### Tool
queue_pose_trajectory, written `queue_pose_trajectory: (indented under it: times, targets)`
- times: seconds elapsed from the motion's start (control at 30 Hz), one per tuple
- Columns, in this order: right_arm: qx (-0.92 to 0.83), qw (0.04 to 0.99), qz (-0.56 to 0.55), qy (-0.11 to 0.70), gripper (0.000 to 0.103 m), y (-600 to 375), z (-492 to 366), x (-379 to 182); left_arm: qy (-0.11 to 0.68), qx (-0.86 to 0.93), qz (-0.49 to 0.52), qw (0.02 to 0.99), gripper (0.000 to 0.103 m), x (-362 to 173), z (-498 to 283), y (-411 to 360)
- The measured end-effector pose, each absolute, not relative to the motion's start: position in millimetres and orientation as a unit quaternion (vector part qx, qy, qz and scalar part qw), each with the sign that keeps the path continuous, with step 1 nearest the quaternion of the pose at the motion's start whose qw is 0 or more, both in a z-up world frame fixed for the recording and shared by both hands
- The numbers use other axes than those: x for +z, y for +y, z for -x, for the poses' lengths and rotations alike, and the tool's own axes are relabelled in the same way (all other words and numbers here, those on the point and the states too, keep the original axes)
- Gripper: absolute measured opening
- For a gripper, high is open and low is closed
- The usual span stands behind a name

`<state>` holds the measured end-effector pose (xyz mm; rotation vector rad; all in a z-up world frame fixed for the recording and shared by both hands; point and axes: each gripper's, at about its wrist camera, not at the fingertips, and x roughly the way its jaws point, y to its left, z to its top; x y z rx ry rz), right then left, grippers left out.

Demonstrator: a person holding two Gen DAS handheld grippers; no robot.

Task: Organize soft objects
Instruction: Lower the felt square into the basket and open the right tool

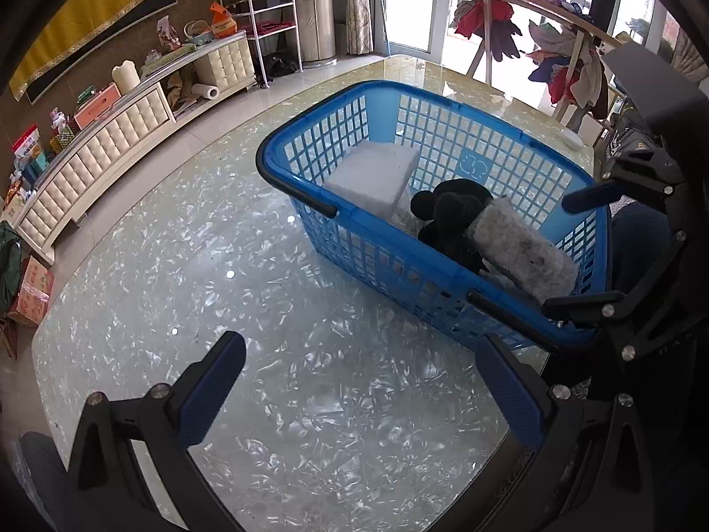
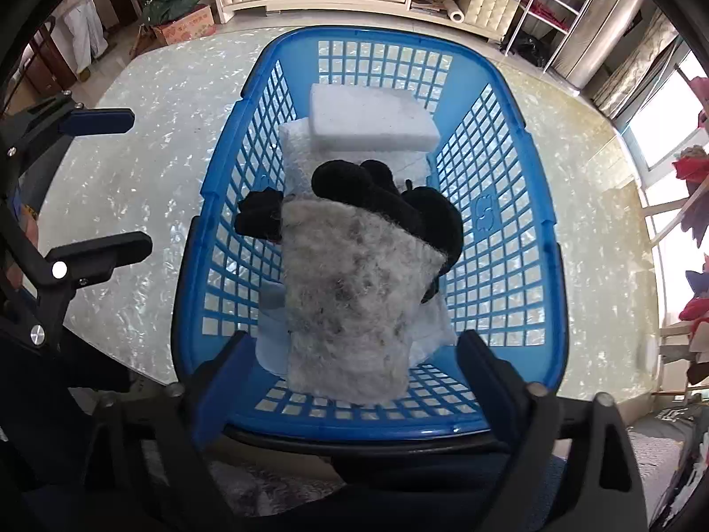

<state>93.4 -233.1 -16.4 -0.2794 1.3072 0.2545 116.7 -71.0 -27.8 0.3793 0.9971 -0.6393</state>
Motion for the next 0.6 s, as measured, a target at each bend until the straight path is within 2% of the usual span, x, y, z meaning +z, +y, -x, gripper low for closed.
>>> queue_pose_trajectory:
  times: [0.13, 0.6]
  targets:
    - [0.110, 0.782, 0.134, 0.598, 0.102, -231, -92, -13, 0.467, -0.298, -0.177, 0.813, 0.103, -28, -117, -70]
    - [0.107, 0.805, 0.121, 0.570, 0.102, -221, -89, 0, 0.459, -0.316, -0.161, 0.815, 0.103, -27, -115, -68]
